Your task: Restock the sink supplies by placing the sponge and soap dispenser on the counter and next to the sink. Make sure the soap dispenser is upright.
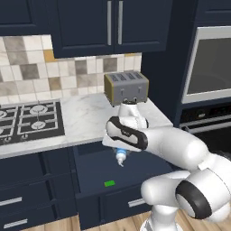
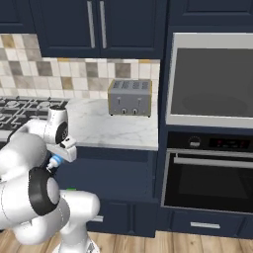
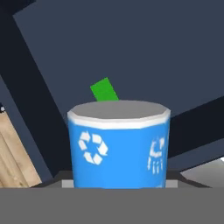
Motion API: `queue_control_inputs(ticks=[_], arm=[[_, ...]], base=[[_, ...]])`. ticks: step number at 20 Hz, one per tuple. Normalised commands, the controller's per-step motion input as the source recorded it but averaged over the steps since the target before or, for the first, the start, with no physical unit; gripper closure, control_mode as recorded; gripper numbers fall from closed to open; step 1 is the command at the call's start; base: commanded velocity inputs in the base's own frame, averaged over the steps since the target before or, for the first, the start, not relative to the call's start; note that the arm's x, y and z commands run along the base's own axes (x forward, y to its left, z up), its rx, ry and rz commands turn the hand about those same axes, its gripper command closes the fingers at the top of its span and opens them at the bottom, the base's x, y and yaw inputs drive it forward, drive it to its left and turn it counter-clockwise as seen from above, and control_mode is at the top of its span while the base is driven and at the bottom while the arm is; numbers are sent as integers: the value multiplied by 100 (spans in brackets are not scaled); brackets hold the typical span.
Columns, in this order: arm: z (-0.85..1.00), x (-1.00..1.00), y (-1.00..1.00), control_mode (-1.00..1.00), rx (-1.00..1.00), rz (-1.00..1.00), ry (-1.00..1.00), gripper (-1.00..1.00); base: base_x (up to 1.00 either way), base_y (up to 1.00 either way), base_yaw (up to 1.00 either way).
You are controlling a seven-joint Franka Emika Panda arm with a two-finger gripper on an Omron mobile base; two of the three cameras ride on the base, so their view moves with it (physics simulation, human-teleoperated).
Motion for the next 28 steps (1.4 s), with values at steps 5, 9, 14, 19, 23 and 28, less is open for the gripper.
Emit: queue_control_inputs(ticks=[5, 9, 14, 19, 23, 28], arm=[[6, -8, -26, -100, 0, -3, 0, 100], [-12, 1, -2, 100, 0, 1, 4, 100], [0, 0, 0, 100, 0, 0, 0, 100], [0, 0, 0, 100, 0, 0, 0, 100], [0, 0, 0, 100, 0, 0, 0, 100], [0, 0, 0, 100, 0, 0, 0, 100]], base=[[0, 0, 0], [0, 0, 1], [-74, 29, 18], [-35, 94, 47], [0, 100, 52], [0, 100, 50]])
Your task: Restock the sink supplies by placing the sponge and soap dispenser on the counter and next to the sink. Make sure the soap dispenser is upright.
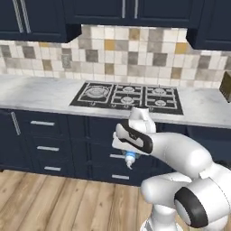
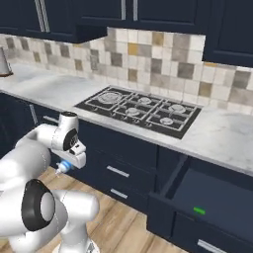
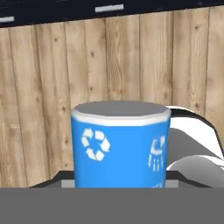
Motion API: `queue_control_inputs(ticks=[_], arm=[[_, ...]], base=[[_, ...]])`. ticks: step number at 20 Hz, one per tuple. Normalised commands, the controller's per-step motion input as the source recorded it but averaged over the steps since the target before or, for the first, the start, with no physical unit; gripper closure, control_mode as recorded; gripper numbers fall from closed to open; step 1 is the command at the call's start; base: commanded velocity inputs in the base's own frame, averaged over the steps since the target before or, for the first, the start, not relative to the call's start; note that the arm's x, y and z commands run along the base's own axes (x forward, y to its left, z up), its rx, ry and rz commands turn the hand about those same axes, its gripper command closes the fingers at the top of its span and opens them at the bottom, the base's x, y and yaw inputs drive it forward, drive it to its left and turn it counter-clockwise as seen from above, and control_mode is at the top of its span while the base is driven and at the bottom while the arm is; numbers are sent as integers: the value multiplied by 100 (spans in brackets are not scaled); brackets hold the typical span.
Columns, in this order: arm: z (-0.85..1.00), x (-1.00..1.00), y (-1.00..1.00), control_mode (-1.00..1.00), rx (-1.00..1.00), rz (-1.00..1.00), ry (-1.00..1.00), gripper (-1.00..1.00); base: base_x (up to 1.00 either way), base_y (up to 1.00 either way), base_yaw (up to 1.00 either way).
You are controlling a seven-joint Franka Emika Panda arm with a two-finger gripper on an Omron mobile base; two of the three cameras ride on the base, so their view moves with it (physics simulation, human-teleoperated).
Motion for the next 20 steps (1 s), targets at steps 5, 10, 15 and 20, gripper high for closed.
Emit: queue_control_inputs(ticks=[5, 10, 15, 20], arm=[[0, 0, 0, 100, 0, 0, 0, 100], [0, 0, 0, 100, 0, 0, 0, 100], [0, 0, 0, 100, 0, 0, 0, 100], [0, 0, 0, 100, 0, 0, 0, 100]], base=[[-2, 89, 52], [-14, 66, 58], [-7, 77, 60], [-5, 45, 57]])
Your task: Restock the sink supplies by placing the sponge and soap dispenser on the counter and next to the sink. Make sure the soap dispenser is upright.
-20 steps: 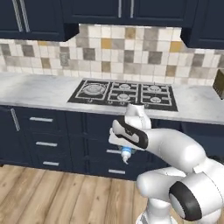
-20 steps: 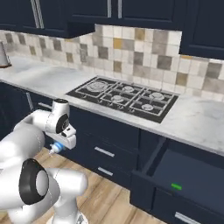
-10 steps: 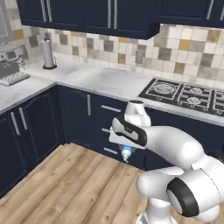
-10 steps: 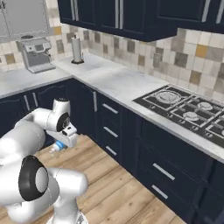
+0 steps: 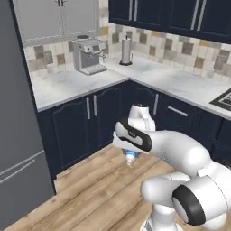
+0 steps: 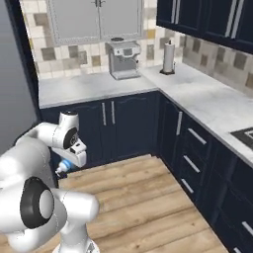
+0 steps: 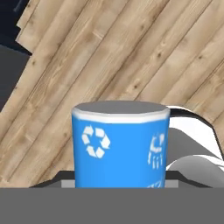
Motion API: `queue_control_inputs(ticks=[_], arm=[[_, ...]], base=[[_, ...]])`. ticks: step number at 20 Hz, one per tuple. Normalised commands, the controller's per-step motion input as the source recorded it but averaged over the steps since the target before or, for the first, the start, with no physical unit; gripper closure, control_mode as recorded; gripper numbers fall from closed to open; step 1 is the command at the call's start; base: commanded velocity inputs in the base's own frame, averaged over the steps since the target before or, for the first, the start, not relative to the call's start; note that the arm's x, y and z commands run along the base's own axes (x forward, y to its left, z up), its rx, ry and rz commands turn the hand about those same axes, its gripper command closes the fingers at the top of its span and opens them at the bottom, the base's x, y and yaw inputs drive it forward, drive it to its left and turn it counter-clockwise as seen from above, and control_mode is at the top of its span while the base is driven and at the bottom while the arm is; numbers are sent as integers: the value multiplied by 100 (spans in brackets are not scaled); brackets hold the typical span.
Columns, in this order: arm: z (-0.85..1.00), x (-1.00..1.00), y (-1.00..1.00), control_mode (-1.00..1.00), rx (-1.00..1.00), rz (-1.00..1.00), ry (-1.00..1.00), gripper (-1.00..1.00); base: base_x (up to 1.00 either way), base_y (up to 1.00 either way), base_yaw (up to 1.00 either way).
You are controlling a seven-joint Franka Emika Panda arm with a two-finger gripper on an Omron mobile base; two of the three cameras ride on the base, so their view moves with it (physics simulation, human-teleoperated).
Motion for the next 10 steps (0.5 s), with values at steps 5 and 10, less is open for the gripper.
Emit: queue_control_inputs(ticks=[5, 10], arm=[[0, 0, 0, 100, 0, 0, 0, 100], [0, 0, 0, 100, 0, 0, 0, 100]], base=[[-30, 30, 62], [-30, 12, 71]])
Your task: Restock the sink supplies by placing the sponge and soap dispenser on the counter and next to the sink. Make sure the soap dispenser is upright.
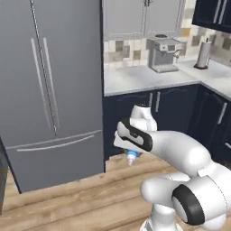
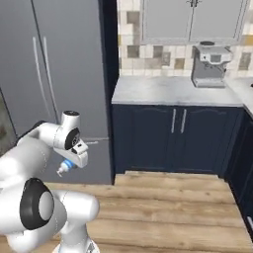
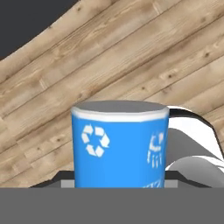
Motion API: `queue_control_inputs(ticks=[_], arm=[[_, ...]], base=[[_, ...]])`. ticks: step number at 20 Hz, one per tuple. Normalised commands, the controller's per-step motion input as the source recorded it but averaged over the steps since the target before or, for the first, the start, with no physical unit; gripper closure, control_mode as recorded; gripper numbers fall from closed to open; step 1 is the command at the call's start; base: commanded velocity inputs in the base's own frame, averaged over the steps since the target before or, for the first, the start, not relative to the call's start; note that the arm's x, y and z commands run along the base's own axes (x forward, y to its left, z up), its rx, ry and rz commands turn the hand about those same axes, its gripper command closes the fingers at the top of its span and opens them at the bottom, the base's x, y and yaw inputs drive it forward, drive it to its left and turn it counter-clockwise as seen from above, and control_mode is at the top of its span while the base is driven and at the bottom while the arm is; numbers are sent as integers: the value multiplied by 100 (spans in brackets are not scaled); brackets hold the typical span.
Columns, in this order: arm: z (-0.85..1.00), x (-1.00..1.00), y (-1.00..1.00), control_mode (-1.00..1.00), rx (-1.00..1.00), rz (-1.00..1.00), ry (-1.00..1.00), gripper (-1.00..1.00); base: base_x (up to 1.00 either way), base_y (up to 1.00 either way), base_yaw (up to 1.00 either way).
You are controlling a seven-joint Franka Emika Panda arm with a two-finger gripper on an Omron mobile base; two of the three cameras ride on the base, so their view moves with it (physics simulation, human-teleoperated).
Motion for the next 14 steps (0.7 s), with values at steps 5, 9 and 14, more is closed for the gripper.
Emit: queue_control_inputs(ticks=[5, 9, 14], arm=[[0, 0, 0, 100, 0, 0, 0, 100], [0, 0, 0, 100, 0, 0, 0, 100], [0, 0, 0, 100, 0, 0, 0, 100]], base=[[-41, 0, 69], [-34, 13, 74], [-35, 0, 75]])
